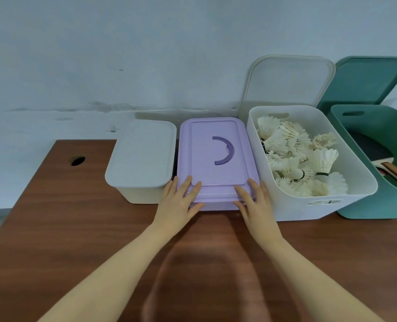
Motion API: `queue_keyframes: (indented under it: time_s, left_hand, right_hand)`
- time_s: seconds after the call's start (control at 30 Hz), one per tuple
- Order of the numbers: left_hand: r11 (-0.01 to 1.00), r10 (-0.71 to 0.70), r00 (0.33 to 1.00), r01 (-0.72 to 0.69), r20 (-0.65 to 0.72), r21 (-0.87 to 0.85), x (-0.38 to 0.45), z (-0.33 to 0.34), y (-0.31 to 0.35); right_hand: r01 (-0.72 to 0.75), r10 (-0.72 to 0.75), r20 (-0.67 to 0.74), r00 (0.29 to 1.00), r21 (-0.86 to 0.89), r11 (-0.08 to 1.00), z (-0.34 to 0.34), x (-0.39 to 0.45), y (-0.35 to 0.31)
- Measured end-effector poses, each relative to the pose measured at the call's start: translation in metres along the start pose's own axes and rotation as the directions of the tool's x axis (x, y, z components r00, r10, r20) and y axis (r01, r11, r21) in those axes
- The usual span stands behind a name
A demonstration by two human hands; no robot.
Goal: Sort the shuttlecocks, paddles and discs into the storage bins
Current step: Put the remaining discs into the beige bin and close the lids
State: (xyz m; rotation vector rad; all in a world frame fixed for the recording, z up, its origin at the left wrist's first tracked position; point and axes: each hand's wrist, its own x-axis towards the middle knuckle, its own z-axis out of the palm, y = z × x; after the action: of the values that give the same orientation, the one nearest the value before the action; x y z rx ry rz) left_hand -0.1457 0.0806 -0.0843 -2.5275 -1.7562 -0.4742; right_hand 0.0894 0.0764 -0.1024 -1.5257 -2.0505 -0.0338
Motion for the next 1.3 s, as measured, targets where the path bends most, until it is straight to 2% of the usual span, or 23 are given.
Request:
queue_keyframes:
  time_s: [0.33, 0.4, 0.6, 0.77, 0.87, 1.1, 1.3]
  left_hand:
    - [0.981, 0.036, 0.999, -0.041, 0.026, 0.192, -0.005, -0.003, -0.003]
    - [0.976, 0.054, 0.998, -0.056, 0.016, 0.211, -0.008, -0.005, -0.007]
    - [0.987, 0.022, 0.996, -0.036, 0.088, 0.156, -0.003, -0.013, -0.001]
    - [0.997, -0.020, 0.992, 0.011, 0.122, 0.075, -0.007, -0.012, 0.003]
    - [0.994, -0.039, 0.991, 0.025, 0.130, 0.104, -0.006, -0.014, 0.004]
    - [0.989, 0.039, 0.998, -0.046, 0.051, 0.142, 0.007, -0.030, 0.002]
    - [0.985, -0.128, 0.957, 0.093, 0.261, 0.143, 0.040, -0.031, -0.001]
  right_hand:
    - [-0.074, 0.074, 0.003, 0.997, 0.065, 0.995, -0.001, -0.007, -0.017]
    - [-0.077, 0.077, 0.001, 0.997, 0.032, 0.996, 0.002, -0.010, -0.021]
    - [-0.034, 0.034, 0.021, 0.999, -0.014, 0.999, -0.009, -0.004, -0.012]
    - [-0.091, 0.090, 0.048, 0.995, 0.026, 0.996, -0.009, -0.008, -0.014]
    - [-0.087, 0.089, 0.058, 0.994, -0.044, 0.995, -0.012, -0.008, -0.017]
    - [-0.066, 0.080, 0.093, 0.992, -0.150, 0.987, -0.031, 0.008, -0.031]
    - [-0.143, 0.184, 0.312, 0.932, -0.148, 0.979, -0.020, 0.023, -0.029]
